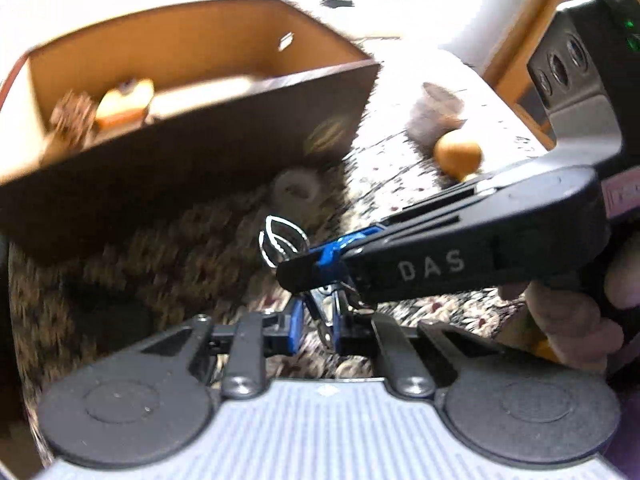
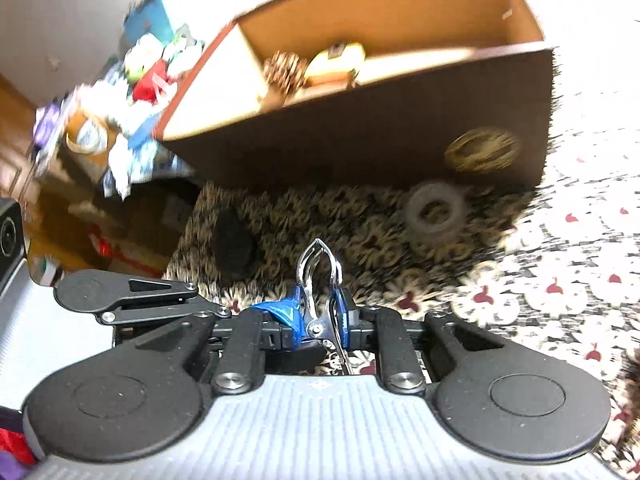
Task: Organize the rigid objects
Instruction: 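Lift the silver clip with the right gripper and carry it over the box, then lower the silver clip into the box and open the right gripper, then withdraw the right gripper from the box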
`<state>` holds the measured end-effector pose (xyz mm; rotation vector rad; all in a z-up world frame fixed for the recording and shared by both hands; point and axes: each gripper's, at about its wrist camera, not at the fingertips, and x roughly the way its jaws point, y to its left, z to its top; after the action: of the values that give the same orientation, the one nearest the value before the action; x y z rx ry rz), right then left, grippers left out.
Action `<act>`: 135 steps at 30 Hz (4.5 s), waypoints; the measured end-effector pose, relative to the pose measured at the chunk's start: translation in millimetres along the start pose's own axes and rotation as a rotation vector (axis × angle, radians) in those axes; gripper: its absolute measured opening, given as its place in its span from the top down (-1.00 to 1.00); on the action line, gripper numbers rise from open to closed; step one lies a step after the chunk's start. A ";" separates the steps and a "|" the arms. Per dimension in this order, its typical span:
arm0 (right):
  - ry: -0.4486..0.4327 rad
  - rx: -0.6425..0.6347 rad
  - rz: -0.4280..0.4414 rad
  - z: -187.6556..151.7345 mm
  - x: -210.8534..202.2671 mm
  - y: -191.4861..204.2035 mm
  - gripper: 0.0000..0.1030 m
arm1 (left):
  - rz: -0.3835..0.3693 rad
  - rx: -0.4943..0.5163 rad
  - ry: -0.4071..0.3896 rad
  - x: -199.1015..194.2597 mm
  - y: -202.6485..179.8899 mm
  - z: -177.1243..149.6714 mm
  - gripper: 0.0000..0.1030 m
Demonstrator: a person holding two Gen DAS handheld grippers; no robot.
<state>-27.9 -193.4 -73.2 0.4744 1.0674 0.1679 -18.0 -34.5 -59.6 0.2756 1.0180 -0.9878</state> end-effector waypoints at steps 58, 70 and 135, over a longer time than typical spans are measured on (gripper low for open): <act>0.256 0.482 0.321 178.9 146.2 -23.2 0.91 | 0.279 -0.061 0.094 18.1 161.6 110.6 -0.26; 0.120 0.328 0.247 180.2 117.4 -12.9 0.90 | 0.403 -0.087 0.009 -4.8 142.8 104.4 -0.24; -0.188 0.005 0.041 25.4 26.4 51.7 0.84 | 0.641 -0.343 -0.044 -69.9 102.6 15.1 -0.64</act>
<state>11.8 -145.5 -61.0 0.5069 0.8752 0.1533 61.5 52.8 -18.4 0.2684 0.9515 -0.2338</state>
